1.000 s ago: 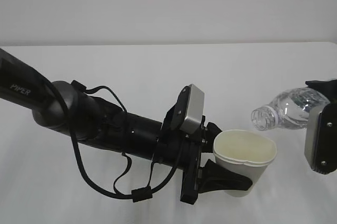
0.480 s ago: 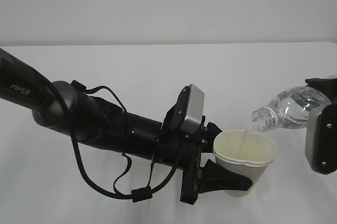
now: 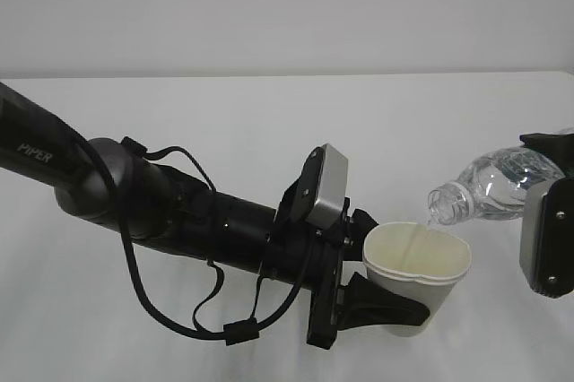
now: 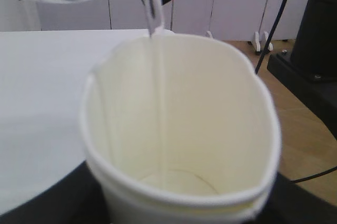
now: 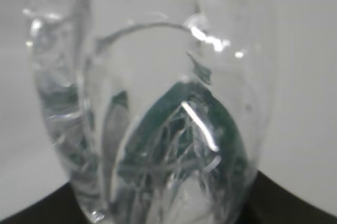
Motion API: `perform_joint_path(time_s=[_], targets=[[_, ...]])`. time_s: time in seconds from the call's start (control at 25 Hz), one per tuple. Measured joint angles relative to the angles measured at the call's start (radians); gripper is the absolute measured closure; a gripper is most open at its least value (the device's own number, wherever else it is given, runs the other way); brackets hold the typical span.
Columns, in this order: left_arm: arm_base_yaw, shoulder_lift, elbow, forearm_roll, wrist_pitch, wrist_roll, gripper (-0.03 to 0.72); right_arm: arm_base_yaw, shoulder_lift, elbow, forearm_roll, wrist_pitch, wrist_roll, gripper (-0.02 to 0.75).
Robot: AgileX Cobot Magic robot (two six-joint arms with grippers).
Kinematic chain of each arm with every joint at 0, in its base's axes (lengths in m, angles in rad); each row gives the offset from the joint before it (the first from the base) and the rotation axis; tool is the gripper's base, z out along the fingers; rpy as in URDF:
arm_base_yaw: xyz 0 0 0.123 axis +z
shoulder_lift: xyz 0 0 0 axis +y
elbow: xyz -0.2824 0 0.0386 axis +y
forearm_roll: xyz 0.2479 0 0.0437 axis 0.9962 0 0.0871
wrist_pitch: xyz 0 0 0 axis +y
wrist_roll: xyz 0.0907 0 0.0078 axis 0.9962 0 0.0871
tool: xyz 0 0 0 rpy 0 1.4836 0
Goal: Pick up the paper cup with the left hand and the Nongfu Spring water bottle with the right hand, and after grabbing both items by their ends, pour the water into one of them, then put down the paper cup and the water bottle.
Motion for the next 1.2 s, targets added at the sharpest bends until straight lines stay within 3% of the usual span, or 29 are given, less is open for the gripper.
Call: perform_joint_path(time_s=[1.2], targets=[[0.000,0.000,0.000,0.002,0.000,0.000,0.258,0.000,0.000,0.000,0.000,0.000,-0.006,0.395]])
